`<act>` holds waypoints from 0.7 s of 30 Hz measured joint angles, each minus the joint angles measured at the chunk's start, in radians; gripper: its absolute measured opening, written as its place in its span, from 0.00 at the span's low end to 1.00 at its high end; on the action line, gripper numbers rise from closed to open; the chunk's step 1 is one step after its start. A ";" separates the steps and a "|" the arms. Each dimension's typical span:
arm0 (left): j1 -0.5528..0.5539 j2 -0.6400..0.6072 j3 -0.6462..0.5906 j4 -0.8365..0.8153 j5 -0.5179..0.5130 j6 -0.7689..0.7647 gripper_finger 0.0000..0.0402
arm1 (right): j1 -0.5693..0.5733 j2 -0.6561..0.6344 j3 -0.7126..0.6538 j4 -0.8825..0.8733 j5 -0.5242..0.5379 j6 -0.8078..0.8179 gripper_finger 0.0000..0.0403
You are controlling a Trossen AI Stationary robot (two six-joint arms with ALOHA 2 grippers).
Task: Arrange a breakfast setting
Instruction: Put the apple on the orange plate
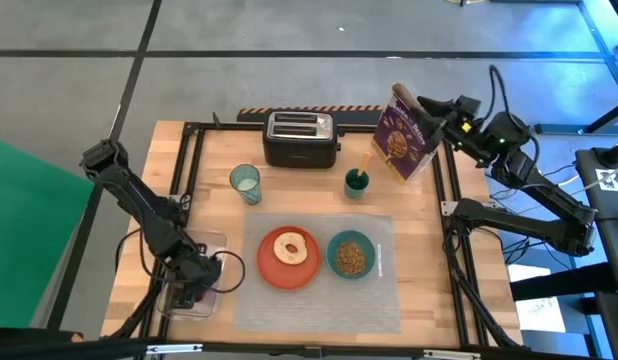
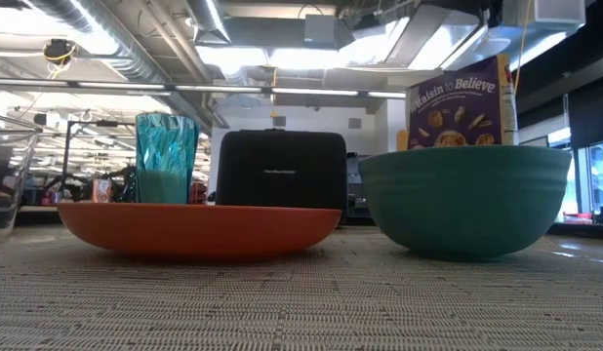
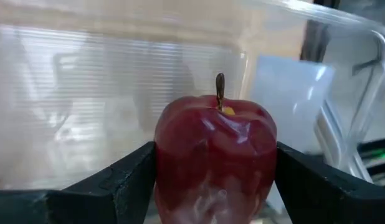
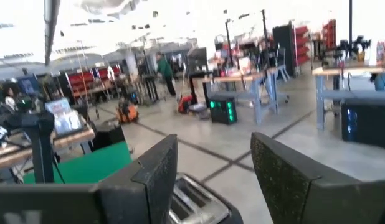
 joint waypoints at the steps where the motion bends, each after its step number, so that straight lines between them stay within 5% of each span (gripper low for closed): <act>1: -0.001 0.001 0.034 -0.039 -0.005 0.007 0.71 | 0.000 0.000 0.000 0.017 -0.003 0.000 0.48; 7: 0.019 -0.021 0.282 -0.338 -0.215 0.040 0.71 | 0.000 0.016 0.000 0.126 -0.168 0.059 0.48; 11: 0.092 -0.054 0.456 -0.477 -0.510 0.087 0.71 | 0.000 0.050 0.000 0.159 -0.294 0.130 0.48; 15: 0.207 -0.087 0.583 -0.405 -0.788 0.260 0.71 | 0.006 0.123 0.000 0.217 -0.484 0.221 0.48; 21: 0.439 -0.094 0.609 -0.044 -0.838 0.677 0.71 | 0.169 0.256 0.000 0.362 -0.492 0.205 0.48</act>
